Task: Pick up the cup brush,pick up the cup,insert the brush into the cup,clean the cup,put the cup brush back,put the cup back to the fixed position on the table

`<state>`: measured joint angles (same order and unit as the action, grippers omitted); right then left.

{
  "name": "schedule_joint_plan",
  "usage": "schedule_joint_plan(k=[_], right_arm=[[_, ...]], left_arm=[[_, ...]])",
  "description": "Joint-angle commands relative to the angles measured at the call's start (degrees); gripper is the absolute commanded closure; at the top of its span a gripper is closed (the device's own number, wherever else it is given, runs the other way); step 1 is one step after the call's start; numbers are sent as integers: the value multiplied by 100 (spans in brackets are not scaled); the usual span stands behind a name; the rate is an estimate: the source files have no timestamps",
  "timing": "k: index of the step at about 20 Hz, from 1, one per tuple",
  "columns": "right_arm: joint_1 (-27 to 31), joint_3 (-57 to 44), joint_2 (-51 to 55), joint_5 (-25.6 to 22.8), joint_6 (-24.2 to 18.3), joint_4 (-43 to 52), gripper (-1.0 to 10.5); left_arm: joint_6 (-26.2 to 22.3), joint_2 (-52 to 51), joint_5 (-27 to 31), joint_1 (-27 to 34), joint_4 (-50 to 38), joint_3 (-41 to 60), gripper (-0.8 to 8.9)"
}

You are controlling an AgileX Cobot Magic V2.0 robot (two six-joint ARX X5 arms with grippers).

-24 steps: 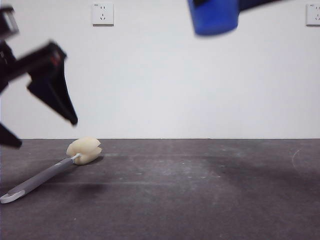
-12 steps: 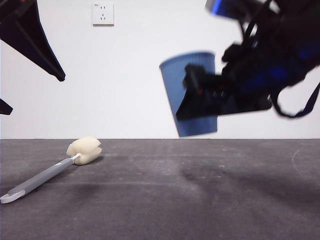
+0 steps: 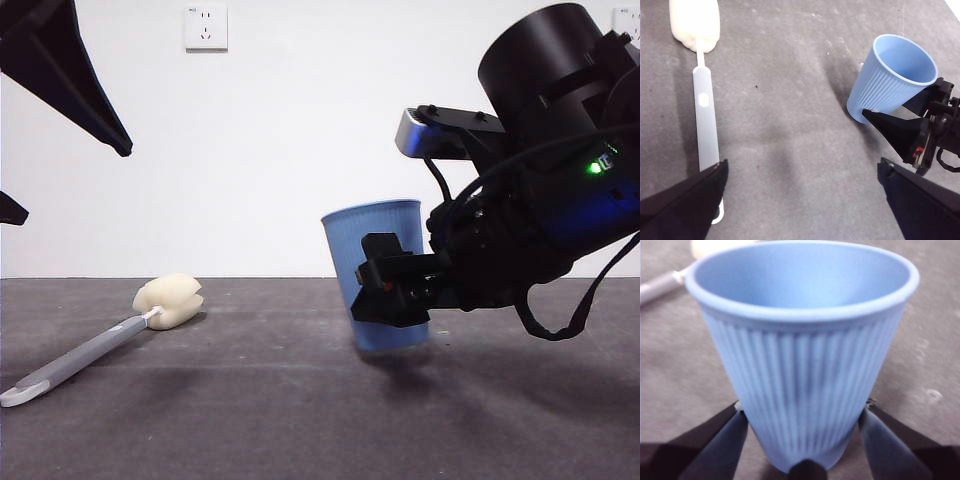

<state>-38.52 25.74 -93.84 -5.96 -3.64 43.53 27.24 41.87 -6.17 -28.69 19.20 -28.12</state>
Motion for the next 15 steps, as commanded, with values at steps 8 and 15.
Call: schedule_joint_plan(k=[8, 15], right_arm=[[330, -57, -219, 315, 127, -374, 964], [330, -59, -219, 608, 127, -1193, 879]], left_arm=[[-59, -15, 11, -15, -114, 63, 310], [-92, -15, 9, -15, -109, 63, 310]])
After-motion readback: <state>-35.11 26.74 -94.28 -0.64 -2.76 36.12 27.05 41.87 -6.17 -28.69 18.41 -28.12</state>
